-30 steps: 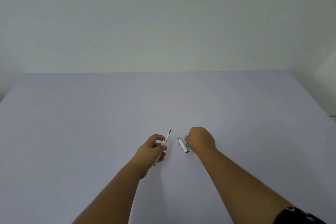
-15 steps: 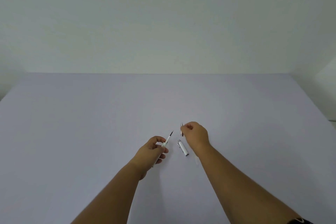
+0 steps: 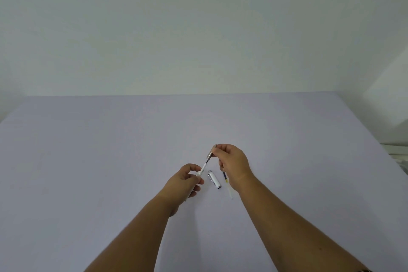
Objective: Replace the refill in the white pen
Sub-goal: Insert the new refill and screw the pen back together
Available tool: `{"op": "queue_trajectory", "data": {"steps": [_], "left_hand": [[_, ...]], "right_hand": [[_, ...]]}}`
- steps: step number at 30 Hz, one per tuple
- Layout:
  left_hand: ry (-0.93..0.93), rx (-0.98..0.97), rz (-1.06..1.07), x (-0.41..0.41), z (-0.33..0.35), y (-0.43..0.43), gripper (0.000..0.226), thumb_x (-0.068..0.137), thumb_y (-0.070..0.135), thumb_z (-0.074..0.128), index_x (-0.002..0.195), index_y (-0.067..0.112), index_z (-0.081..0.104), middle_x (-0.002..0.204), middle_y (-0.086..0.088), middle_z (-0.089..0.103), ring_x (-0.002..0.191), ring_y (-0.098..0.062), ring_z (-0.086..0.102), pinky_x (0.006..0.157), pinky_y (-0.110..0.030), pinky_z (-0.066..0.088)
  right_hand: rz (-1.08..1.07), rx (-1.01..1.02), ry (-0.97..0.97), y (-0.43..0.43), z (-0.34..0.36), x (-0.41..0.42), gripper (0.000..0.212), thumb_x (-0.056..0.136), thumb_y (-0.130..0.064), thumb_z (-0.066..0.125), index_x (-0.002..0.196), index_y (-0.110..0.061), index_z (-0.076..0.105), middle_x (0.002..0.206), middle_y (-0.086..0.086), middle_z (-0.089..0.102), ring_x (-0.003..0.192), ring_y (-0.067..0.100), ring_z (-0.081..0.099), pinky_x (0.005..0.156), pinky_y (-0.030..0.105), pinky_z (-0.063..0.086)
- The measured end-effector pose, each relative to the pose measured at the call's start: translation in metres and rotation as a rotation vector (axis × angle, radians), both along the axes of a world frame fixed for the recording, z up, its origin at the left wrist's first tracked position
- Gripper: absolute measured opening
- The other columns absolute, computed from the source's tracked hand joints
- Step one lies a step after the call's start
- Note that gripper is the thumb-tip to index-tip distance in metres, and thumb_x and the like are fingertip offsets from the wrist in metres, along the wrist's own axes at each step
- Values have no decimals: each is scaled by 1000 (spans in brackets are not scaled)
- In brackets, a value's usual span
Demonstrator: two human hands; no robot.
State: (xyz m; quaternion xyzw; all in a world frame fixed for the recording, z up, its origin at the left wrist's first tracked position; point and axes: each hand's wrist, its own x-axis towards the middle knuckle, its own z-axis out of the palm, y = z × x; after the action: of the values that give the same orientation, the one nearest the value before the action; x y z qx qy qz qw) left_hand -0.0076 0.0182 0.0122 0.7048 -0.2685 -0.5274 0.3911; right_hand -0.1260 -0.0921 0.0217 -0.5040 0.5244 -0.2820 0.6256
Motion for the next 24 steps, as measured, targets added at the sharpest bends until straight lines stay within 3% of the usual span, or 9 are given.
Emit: {"op": "queue_trajectory", "data": {"steps": [5,12,16,24], "left_hand": [[-6,-12,-8,-5,2,0,21,93,16,46,99,31,60,93,-2,70,80,-16,62,74,-27,52],[-3,-32,13,-11,4,2,16,90,19,50,96,30,61,89,2,73,75,-12,61,61,-19,48],[-6,-33,34,-13,4,3,11,91,17,53,95,22,61,86,3,74,74,-12,61,63,-20,47],[24,-84,45,-18,10,4,10,92,14,53,94,18,62,85,2,73,72,-12,59,61,-21,45]], "right_hand": [[28,-31,22,8,5,-7,15,83,-18,64,93,-9,68,78,1,70,56,11,46,54,23,41],[103,-80,34,14,10,-19,12,84,-19,64,94,-15,68,83,-2,72,50,1,49,56,21,41],[148,-37,-33,15,12,-24,14,85,-17,61,94,-21,72,81,-2,71,46,6,42,52,21,40],[240,-12,-9,20,11,-30,8,84,-21,64,85,-19,72,83,0,71,53,9,48,53,22,42]]}}
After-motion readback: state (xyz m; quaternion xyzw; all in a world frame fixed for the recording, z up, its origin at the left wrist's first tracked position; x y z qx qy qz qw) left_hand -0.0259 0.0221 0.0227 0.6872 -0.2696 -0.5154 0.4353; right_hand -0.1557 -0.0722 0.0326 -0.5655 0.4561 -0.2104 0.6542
